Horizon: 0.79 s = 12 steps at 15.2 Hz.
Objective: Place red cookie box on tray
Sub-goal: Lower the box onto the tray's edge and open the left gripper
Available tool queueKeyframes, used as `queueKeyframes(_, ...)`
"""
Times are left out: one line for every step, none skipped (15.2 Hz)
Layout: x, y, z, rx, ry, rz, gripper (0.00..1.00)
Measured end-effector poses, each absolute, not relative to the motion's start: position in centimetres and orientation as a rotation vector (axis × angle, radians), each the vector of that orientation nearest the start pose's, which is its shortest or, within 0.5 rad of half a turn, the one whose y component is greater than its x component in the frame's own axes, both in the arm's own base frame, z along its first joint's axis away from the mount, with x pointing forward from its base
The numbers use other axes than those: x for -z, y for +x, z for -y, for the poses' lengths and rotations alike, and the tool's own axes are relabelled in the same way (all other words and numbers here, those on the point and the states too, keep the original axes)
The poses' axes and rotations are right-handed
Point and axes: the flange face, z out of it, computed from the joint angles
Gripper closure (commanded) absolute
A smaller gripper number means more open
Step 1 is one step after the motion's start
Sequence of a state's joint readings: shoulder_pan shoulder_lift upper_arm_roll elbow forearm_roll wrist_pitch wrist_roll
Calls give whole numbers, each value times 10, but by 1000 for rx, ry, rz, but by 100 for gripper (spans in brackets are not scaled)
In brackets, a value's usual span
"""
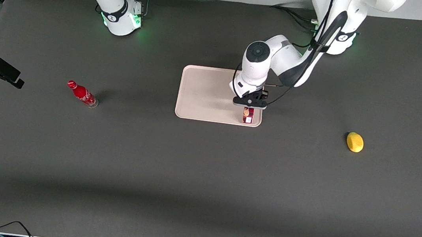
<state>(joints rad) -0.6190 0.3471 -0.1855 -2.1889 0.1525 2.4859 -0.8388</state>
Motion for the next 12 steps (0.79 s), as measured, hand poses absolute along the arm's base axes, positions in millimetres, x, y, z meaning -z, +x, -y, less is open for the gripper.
queueKeyframes(-224,384,401,-13,-3091,-123,100)
queueKeyframes(-223,383,401,-13,-3092,-123,100)
queueKeyframes(-222,384,401,-10,-3096,-123,100)
queueKeyframes(-220,384,402,-6,-3101,-124,100)
queueKeyframes(-217,384,402,-8,-3103,-125,76)
queueKeyframes(-214,383,402,-10,-3104,-125,43)
queueKeyframes(-212,383,402,-13,-3104,-125,12)
queueKeyframes(-210,383,402,-17,-3103,-125,0)
queueKeyframes(-209,383,402,-18,-3102,-125,0)
queueKeyframes(-210,383,402,-17,-3103,-125,0)
queueKeyframes(-211,384,403,-14,-3105,-125,0)
queueKeyframes(-212,385,404,-10,-3108,-125,0)
